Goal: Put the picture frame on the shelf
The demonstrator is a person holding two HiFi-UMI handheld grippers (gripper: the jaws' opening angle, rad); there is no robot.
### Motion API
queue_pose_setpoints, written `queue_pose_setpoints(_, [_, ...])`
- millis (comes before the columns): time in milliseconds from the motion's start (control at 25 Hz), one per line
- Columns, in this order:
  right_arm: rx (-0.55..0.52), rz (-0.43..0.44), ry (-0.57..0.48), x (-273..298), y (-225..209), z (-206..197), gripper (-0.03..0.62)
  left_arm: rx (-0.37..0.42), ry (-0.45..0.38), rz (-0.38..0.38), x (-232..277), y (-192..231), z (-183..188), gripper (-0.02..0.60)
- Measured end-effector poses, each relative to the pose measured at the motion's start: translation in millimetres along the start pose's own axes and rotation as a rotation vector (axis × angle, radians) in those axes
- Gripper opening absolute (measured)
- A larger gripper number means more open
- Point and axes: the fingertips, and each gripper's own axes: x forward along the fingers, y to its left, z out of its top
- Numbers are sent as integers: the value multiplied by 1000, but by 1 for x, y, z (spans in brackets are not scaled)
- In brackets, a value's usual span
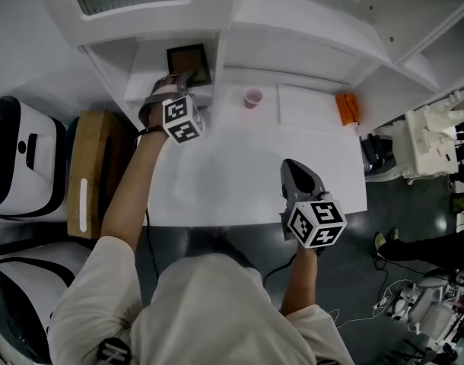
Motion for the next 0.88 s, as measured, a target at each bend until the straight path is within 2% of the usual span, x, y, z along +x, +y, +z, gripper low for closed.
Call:
queue_pose_setpoints(320, [-41,7,-18,-10,22,9,6,-36,-1,-2,-31,-8,-14,449])
queue_pose_setpoints(480, [-72,8,-19,-16,36,9,6,-79,-27,-7,-47,-15,-18,449])
queue_pose_setpoints(680, [-74,8,-46,-28,51,13,6,-93,-32,-2,-71,-29,-24,446])
queue_pose_setpoints(880, [-80,3,-59,-39,68,10,6,-147,-53,1,-99,-43,-32,429])
